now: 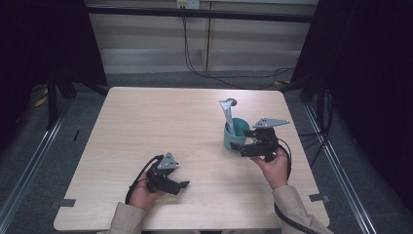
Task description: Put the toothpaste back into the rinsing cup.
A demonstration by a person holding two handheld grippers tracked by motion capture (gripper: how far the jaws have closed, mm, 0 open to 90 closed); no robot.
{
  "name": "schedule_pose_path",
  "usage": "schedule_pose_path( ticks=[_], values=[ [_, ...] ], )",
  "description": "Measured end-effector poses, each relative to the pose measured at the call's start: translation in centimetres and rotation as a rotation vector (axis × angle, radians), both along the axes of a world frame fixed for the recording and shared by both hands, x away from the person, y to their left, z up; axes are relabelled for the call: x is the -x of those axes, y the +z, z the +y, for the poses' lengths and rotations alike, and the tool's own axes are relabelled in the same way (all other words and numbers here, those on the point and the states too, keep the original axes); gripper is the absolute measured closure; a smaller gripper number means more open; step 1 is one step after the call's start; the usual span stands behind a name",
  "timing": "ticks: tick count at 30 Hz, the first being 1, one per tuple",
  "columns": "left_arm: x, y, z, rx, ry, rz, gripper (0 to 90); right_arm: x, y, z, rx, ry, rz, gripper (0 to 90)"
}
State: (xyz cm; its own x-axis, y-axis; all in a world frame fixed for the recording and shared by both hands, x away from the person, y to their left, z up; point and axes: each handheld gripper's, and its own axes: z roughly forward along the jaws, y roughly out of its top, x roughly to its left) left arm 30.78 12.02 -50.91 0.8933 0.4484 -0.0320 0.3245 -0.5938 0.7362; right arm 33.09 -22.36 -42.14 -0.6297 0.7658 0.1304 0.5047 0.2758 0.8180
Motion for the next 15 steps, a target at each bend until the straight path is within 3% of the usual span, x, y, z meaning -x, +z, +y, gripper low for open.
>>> schedule_pose_path(
  ticks=[15],
  values=[
    [0.0, 0.0, 0.0, 0.001, 0.001, 0.0, 18.5, 1.5, -0.2, -0.2, 0.011, 0.04, 0.007, 19.0]
  ],
)
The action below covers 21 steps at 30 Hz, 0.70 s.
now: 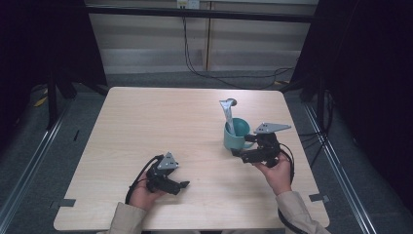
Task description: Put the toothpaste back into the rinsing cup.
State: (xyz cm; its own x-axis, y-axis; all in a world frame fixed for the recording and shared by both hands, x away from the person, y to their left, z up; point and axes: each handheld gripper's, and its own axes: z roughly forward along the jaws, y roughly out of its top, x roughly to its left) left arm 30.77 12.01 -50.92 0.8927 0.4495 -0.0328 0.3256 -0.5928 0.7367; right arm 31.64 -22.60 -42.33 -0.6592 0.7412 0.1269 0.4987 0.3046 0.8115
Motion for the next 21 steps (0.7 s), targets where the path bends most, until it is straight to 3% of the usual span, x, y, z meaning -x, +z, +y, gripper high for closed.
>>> schedule_pose_path(
  ticks=[21],
  values=[
    [0.0, 0.0, 0.0, 0.0, 0.0, 0.0, 18.6, 2.2, -1.8, -1.5, 0.02, 0.026, 0.017, 17.6]
  ],
)
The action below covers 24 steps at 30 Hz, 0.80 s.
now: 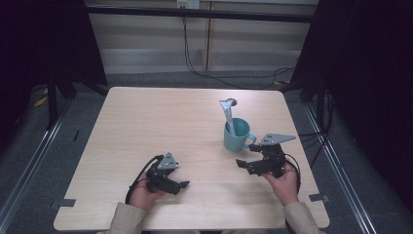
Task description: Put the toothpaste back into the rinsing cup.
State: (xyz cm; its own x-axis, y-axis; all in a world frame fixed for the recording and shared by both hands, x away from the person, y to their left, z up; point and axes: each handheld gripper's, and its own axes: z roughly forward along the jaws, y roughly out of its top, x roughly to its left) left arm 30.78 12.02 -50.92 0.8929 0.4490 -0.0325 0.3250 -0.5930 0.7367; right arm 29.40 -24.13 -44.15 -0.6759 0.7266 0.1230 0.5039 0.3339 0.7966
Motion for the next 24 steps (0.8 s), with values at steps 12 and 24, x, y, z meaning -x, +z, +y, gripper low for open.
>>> schedule_pose_path(
  ticks=[12, 24],
  values=[
    [0.0, 0.0, 0.0, 0.0, 0.0, 0.0, 18.6, 0.9, -1.2, -1.0, 0.016, 0.001, 0.012, 16.6],
    [0.0, 0.0, 0.0, 0.0, 0.0, 0.0, 18.6, 1.7, -3.1, -1.7, 0.058, -0.003, 0.025, 15.7]
  ],
)
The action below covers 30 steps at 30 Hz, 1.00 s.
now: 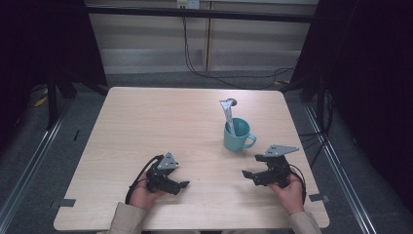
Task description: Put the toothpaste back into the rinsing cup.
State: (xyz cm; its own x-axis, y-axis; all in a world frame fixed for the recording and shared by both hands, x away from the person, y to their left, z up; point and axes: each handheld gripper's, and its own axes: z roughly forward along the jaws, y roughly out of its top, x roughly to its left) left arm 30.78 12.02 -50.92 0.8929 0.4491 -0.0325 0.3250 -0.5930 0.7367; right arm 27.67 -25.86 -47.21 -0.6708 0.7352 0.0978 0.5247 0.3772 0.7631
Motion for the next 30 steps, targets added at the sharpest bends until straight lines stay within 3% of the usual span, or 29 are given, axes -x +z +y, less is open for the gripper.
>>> schedule_pose_path(
  ticks=[12, 20, 30],
  values=[
    [0.0, 0.0, 0.0, 0.0, 0.0, 0.0, 18.6, 0.7, -1.7, -0.6, 0.038, -0.002, 0.004, 15.6],
    [0.0, 0.0, 0.0, 0.0, 0.0, 0.0, 18.6, 1.0, -2.7, -0.4, 0.092, 0.015, 0.005, 15.2],
    [0.0, 0.0, 0.0, 0.002, 0.001, 0.0, 18.6, 1.2, -3.3, -0.4, 0.096, 0.025, 0.005, 15.2]
  ],
)
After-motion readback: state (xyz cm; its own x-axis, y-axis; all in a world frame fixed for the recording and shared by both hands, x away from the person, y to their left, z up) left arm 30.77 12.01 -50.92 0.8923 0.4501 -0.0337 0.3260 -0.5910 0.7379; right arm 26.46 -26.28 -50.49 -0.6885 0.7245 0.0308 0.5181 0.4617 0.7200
